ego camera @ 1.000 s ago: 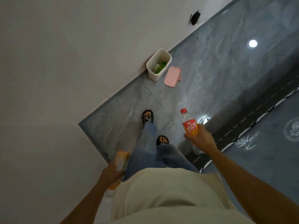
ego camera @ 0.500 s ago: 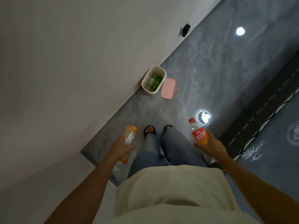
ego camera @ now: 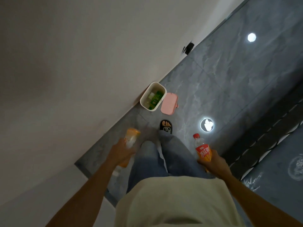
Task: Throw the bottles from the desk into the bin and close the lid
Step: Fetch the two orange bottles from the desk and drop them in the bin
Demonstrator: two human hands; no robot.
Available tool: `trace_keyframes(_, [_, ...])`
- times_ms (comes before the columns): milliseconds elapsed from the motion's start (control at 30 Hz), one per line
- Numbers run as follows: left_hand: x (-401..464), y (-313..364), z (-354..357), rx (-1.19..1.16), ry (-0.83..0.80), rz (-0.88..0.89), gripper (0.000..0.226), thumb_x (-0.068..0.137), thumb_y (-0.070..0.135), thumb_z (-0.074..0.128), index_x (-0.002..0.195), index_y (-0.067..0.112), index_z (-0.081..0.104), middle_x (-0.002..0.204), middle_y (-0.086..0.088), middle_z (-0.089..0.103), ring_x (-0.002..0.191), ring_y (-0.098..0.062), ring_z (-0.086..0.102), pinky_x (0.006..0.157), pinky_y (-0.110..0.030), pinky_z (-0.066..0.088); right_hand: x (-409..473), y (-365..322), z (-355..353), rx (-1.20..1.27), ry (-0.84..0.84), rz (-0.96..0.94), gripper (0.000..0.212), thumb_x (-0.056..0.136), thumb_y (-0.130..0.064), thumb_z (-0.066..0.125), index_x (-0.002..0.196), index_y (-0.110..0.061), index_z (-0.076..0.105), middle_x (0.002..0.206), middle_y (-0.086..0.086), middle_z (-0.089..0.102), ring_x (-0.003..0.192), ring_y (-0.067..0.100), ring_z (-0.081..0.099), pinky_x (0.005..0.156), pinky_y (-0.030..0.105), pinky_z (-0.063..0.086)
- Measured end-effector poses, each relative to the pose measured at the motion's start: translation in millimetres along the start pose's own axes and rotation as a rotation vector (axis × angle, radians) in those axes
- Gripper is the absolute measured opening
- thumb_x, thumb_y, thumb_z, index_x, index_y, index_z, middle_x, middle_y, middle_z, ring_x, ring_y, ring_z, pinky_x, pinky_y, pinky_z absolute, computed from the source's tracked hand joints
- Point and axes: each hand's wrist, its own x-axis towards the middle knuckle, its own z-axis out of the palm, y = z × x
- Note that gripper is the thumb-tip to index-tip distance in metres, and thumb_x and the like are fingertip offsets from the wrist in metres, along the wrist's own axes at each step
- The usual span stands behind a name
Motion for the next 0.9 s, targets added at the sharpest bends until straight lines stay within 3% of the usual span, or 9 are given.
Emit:
trace_keyframes(67, [0, -11, 8, -0.007, -0.013, -0.054, 0.085, 0.075, 0.051, 0.077, 0.142, 0.013, 0.041, 0.125, -0.012, 0.059, 0.103, -0.029, 0.059, 0.079, -0.034, 0.041, 18, -26, -14, 0.015, -0.024, -0.044, 0.084, 0.075, -0.056, 0.078, 0.141, -0.02, 0.04, 0.129, 0.011, 0.06, 0.112, 0.03, 0.062, 0.093, 0.044, 0.047])
trace_keyframes(133, [2, -19, 15, -0.042, -0.026, -0.132, 0.081, 0.077, 0.048, 0.078, 0.141, 0.014, 0.04, 0.118, -0.007, 0.057, 0.1, -0.027, 0.058, 0.08, -0.034, 0.043, 37, -57, -26, 0.054, -0.048, -0.087, 0.081, 0.077, -0.054, 0.078, 0.14, -0.02, 0.04, 0.127, 0.01, 0.061, 0.104, 0.024, 0.063, 0.089, 0.042, 0.05])
trace_keyframes(300, [27, -9, 13, -0.109, -0.021, -0.174, 0.058, 0.075, 0.047, 0.079, 0.116, 0.024, 0.046, 0.102, 0.004, 0.059, 0.076, -0.008, 0.056, 0.062, -0.026, 0.043, 77, -139, -34, 0.165, -0.03, -0.157, 0.078, 0.076, -0.054, 0.077, 0.137, -0.021, 0.042, 0.112, 0.004, 0.066, 0.09, 0.02, 0.069, 0.081, 0.04, 0.06])
trace_keyframes(400, [69, 14, 8, -0.142, -0.036, -0.142, 0.056, 0.071, 0.052, 0.078, 0.105, 0.031, 0.038, 0.085, 0.018, 0.049, 0.069, 0.005, 0.047, 0.056, -0.018, 0.037, 111, -180, -18, 0.234, -0.033, -0.171, 0.077, 0.079, -0.053, 0.076, 0.139, -0.02, 0.04, 0.117, 0.004, 0.065, 0.095, 0.023, 0.069, 0.084, 0.042, 0.06])
trace_keyframes(567, [180, 57, 13, -0.117, 0.005, -0.061, 0.05, 0.063, 0.057, 0.07, 0.1, 0.031, 0.049, 0.085, 0.005, 0.064, 0.071, -0.01, 0.064, 0.053, -0.026, 0.044, 196, -243, 36, 0.517, 0.012, -0.12, 0.073, 0.081, -0.048, 0.076, 0.139, -0.02, 0.042, 0.124, 0.004, 0.063, 0.105, 0.024, 0.066, 0.084, 0.036, 0.055])
trace_keyframes(833, [369, 89, 54, -0.229, 0.141, 0.071, 0.044, 0.062, 0.054, 0.068, 0.101, 0.043, 0.053, 0.084, 0.01, 0.07, 0.07, -0.008, 0.07, 0.062, -0.034, 0.06, 379, -318, 151, 0.898, -0.003, -0.1, 0.063, 0.083, -0.046, 0.073, 0.131, -0.023, 0.039, 0.118, 0.001, 0.059, 0.092, 0.015, 0.061, 0.078, 0.033, 0.056])
trace_keyframes(900, [406, 88, 63, -0.255, 0.182, 0.09, 0.044, 0.061, 0.054, 0.07, 0.101, 0.044, 0.055, 0.085, 0.012, 0.071, 0.069, -0.003, 0.07, 0.064, -0.033, 0.061, 420, -331, 178, 1.008, -0.007, -0.109, 0.055, 0.089, -0.042, 0.068, 0.131, -0.025, 0.037, 0.123, 0.003, 0.059, 0.096, 0.016, 0.061, 0.083, 0.037, 0.056])
